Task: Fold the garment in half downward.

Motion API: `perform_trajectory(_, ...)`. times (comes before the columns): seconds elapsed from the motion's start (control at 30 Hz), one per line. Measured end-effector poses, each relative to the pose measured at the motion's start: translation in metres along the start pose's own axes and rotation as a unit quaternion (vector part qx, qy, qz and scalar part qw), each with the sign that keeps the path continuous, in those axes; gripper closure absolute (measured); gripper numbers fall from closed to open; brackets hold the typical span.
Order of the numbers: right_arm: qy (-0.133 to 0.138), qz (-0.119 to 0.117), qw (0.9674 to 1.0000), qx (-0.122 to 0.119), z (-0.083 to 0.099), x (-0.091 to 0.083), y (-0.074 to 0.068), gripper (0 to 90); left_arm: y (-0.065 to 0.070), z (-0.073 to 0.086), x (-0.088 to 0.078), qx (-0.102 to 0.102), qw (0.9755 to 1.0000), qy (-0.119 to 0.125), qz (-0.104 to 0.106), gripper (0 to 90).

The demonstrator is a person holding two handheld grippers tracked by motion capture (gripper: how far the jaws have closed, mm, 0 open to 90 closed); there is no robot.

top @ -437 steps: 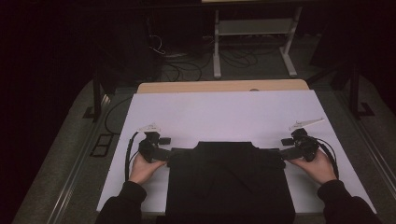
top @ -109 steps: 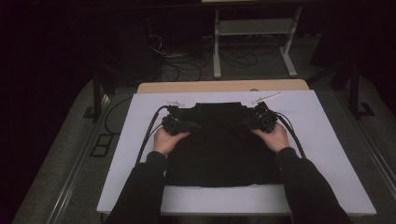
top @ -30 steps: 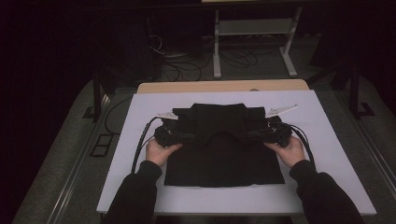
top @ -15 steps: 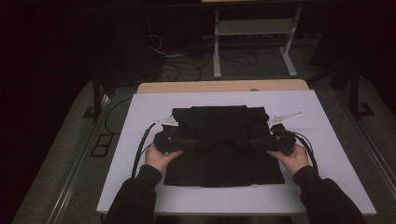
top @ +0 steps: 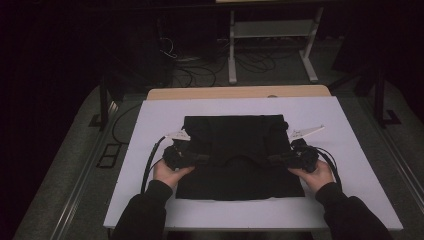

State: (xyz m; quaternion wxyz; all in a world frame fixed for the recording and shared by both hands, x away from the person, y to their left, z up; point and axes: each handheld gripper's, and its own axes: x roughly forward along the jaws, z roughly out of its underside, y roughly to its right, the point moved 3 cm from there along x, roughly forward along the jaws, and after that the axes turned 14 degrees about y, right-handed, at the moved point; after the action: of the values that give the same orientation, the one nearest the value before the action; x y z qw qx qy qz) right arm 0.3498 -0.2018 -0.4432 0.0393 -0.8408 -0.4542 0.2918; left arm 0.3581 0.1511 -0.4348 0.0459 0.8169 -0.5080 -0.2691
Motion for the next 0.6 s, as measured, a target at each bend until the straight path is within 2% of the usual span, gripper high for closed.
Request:
perform_trajectory(0.1,0.001,-0.002,1.0,0.001,0.0,-0.002,-0.001,82.6,0.002,0.001,-0.002,-0.003,1.0,0.004,-0.001,88.3)
perform_trajectory(0.3,0.0,-0.007,1.0,0.0,0.002,-0.004,-0.005,82.6,0.008,0.004,-0.004,0.002,1.0,-0.003,0.003,88.3)
perform_trajectory(0.6,-0.002,-0.009,1.0,-0.002,0.006,-0.007,-0.012,82.5,0.013,0.01,-0.006,-0.002,1.0,-0.005,0.003,88.2)
